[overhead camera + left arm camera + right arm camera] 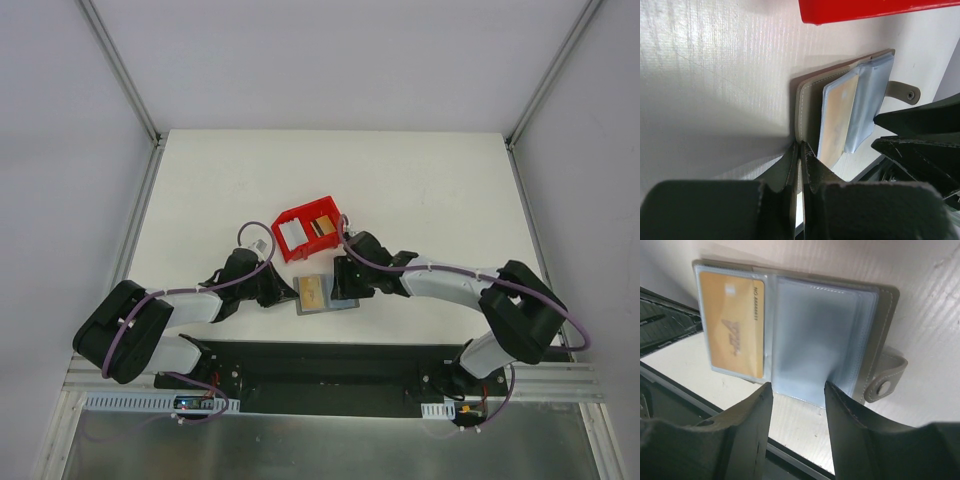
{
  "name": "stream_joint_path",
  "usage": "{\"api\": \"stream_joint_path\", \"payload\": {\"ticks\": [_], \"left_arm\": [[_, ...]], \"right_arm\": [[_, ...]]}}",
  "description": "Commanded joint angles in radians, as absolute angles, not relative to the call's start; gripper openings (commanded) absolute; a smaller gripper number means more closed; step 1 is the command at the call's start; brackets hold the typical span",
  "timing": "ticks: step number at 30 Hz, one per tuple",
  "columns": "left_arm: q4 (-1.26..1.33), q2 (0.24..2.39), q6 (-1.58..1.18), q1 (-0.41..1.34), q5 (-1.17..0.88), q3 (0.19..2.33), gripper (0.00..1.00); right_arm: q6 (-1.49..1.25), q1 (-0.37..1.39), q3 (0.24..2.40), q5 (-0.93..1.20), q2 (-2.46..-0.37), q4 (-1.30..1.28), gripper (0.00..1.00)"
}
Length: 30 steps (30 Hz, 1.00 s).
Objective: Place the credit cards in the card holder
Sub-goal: Insert the credit card into the card holder, then turn over the card slot in the card holder.
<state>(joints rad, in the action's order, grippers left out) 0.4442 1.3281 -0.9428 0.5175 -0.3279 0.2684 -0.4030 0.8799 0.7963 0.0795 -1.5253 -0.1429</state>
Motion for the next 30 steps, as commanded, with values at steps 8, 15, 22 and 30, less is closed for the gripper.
{"api": "stream_joint_path", "payload": {"ticks": [8, 15, 22, 30], "left_arm": [[0.354, 1.365, -0.917, 0.529, -0.282, 0.232, 0.00], [0.351, 1.365, -0.927, 0.528, -0.265, 0.226, 0.00], [0.342, 1.399, -0.963, 0.528, -0.239, 0.221, 0.00], [0.350, 1.425, -0.988, 0.528, -0.230, 0.210, 0.00]], "right_arm": [[-0.426, 0.897, 0.879, 0.182, -1.690, -0.105, 0.48], [-0.436, 0.896, 0.871, 0.314, -1.694, 0.119, 0.48], [-0.431, 0.910, 0.897, 0.448, -1.690, 0.216, 0.49], [-0.381, 0.911, 0.897, 0.434, -1.594, 0.146, 0.49]]}}
